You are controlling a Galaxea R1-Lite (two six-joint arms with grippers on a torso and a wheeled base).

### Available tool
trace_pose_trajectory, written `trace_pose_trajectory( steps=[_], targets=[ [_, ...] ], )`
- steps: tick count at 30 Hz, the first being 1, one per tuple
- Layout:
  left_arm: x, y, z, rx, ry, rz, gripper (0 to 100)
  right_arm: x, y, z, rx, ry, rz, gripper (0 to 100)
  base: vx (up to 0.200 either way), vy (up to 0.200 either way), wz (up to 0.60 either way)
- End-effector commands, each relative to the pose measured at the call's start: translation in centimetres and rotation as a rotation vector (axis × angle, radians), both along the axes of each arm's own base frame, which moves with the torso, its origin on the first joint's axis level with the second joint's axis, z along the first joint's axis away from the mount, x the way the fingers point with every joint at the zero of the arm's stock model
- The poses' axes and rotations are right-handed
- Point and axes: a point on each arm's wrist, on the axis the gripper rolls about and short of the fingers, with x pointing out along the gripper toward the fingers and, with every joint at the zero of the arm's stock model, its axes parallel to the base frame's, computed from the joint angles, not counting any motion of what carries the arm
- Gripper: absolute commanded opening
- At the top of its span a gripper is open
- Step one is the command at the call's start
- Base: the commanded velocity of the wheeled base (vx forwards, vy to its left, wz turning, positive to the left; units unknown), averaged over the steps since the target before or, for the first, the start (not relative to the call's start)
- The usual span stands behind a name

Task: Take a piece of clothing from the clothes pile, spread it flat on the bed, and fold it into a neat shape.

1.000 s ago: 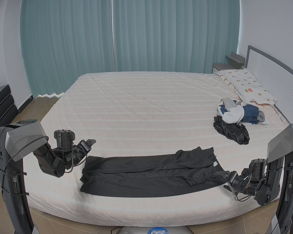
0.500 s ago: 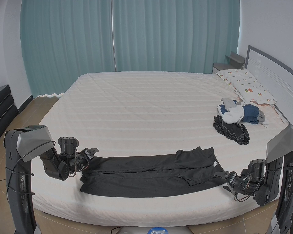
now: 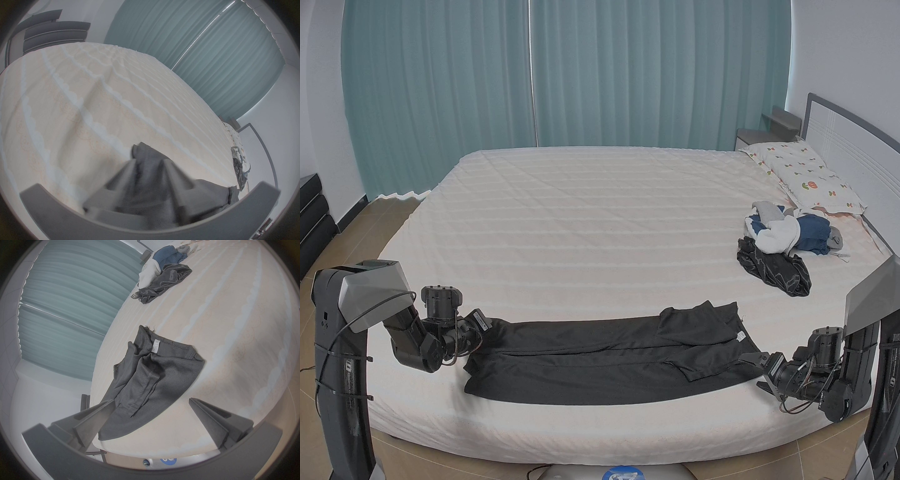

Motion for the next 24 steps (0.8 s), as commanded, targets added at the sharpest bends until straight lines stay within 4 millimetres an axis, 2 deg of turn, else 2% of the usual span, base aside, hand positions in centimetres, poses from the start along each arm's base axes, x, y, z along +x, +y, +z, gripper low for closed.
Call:
trace_pose_trajectory(
  steps=[1,17,18,24],
  targets=[
    [0.05,0.46,-0.10,0.006,-0.001,0.029,0,0.05,0.05,0.05,0.002,-0.009,0.003,100,0.000,0.000,0.00],
    [0.04,0.98,0.07,0.010,-0.007,0.087,0,0.06,0.05,0.06,0.001,-0.010,0.002,100,0.000,0.000,0.00],
    [0.04,0.98,0.07,0.010,-0.007,0.087,100,0.06,0.05,0.06,0.001,-0.010,0.002,100,0.000,0.000,0.00],
    [-0.28,0.98,0.47,0.007,-0.008,0.087,100,0.07,0.05,0.18,0.001,-0.015,0.002,100,0.000,0.000,0.00]
  ],
)
